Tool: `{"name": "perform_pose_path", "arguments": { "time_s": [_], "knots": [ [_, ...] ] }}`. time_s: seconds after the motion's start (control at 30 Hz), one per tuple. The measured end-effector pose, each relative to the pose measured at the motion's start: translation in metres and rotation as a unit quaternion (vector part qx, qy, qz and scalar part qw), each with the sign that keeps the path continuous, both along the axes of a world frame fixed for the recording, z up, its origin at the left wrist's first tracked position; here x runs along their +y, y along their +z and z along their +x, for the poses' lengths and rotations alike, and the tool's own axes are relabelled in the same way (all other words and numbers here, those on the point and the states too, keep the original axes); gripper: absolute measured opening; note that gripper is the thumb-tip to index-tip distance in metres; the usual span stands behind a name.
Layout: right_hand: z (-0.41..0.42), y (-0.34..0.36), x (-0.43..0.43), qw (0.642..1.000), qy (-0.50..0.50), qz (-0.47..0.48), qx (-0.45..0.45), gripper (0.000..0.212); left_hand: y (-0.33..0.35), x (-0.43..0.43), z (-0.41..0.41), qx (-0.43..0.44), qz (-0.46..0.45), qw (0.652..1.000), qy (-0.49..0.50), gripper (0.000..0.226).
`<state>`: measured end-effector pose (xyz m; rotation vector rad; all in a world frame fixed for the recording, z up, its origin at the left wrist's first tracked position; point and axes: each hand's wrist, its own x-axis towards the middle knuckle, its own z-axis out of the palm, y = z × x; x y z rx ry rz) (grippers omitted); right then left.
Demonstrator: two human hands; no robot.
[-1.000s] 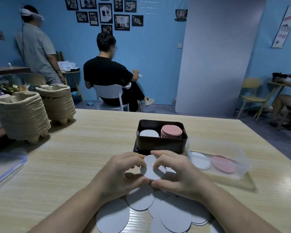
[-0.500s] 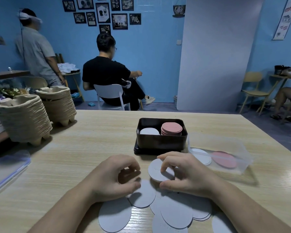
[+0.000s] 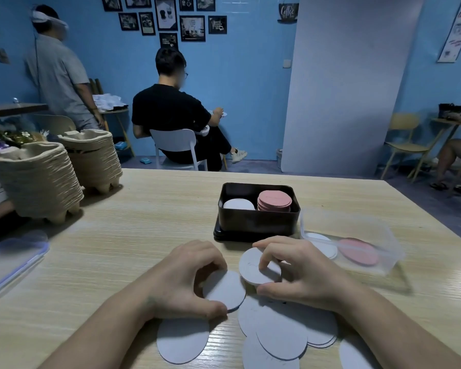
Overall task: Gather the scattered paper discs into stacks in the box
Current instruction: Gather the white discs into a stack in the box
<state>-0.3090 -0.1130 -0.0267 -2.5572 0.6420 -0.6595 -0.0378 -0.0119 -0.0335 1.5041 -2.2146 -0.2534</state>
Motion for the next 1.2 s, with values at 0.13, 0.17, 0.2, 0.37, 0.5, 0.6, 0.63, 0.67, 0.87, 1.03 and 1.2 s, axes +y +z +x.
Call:
{"name": "perform_pose_path", "arguments": {
  "time_s": [0.13, 0.17, 0.2, 0.37, 0.5, 0.6, 0.63, 0.67, 0.87, 1.03, 1.2],
  "knots": [
    [-0.001, 0.0, -0.001, 1.0, -0.019, -0.001, 0.012, 0.028, 0.004, 0.002, 0.003, 0.061, -0.032, 0.996, 0.055, 0.046],
    [-0.001, 0.0, -0.001, 1.0, -0.021, -0.001, 0.012, 0.027, 0.004, 0.002, 0.003, 0.068, -0.042, 0.995, 0.062, 0.045],
    [0.0, 0.0, -0.001, 1.0, -0.021, -0.003, 0.01, 0.027, 0.004, 0.002, 0.002, 0.073, -0.051, 0.994, 0.067, 0.044],
    [0.005, -0.004, -0.001, 1.0, -0.009, -0.008, 0.007, 0.033, 0.003, 0.002, -0.004, 0.074, -0.085, 0.992, 0.058, 0.049],
    [0.006, -0.004, -0.001, 1.0, -0.007, -0.002, 0.003, 0.035, 0.003, 0.001, -0.005, 0.09, -0.121, 0.987, 0.057, 0.051],
    [0.007, -0.004, 0.0, 1.0, 0.0, 0.006, -0.005, 0.038, 0.003, 0.001, -0.006, 0.101, -0.141, 0.983, 0.062, 0.054],
    [0.007, -0.004, 0.001, 1.0, 0.002, 0.01, -0.013, 0.041, 0.002, 0.001, -0.007, 0.1, -0.137, 0.984, 0.059, 0.056],
    [0.008, -0.003, 0.002, 1.0, 0.004, 0.014, -0.023, 0.045, 0.001, 0.0, -0.008, 0.094, -0.128, 0.986, 0.054, 0.058],
    [0.012, -0.002, 0.006, 0.998, 0.039, -0.01, -0.056, 0.044, -0.003, -0.006, -0.011, 0.066, -0.101, 0.992, 0.037, 0.068],
    [0.015, -0.001, 0.005, 0.998, 0.041, -0.037, -0.035, 0.028, -0.004, -0.008, -0.015, 0.051, -0.107, 0.993, 0.018, 0.066],
    [0.015, -0.003, 0.004, 0.997, 0.026, -0.019, -0.075, 0.027, -0.004, -0.005, -0.011, 0.118, -0.125, 0.985, 0.004, 0.044]
  ]
}}
